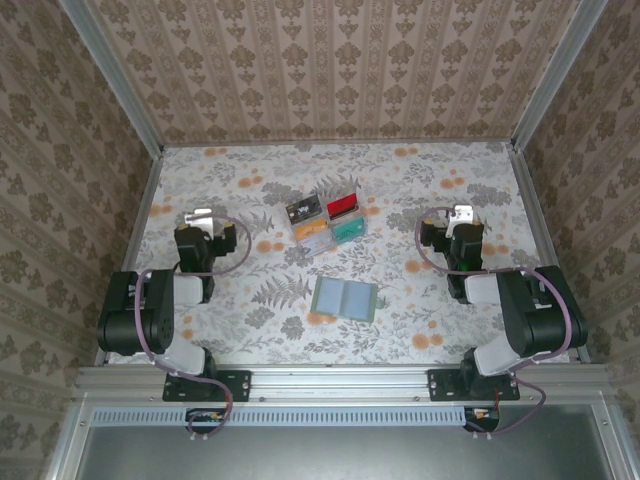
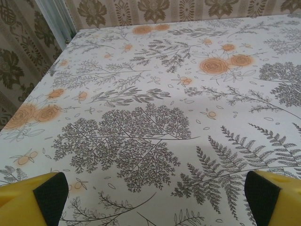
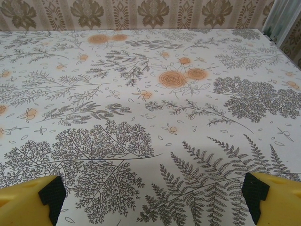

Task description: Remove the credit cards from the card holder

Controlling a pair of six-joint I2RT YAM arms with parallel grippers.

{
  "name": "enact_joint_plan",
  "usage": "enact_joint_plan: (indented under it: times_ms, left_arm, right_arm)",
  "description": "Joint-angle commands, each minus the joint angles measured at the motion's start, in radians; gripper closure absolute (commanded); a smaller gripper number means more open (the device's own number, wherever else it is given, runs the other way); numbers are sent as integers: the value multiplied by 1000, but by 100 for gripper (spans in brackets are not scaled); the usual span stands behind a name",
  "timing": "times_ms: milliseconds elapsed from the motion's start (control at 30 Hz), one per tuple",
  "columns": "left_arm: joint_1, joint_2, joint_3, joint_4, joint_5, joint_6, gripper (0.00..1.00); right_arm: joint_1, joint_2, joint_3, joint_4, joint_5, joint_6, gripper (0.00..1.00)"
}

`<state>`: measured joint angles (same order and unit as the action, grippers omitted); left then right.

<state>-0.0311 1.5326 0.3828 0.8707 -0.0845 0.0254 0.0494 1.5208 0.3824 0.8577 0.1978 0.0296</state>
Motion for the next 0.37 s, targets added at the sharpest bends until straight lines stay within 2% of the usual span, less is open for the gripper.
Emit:
enact_joint_plan:
  times_ms: [0,333]
  left_arm:
    - [8,4,23,-16,29,19,0]
    - [7,5,24,-16,30,21,0]
  right_arm:
    - [-5,8,15,18,-19,12,0]
    - [-6,7,14,17,-19,12,0]
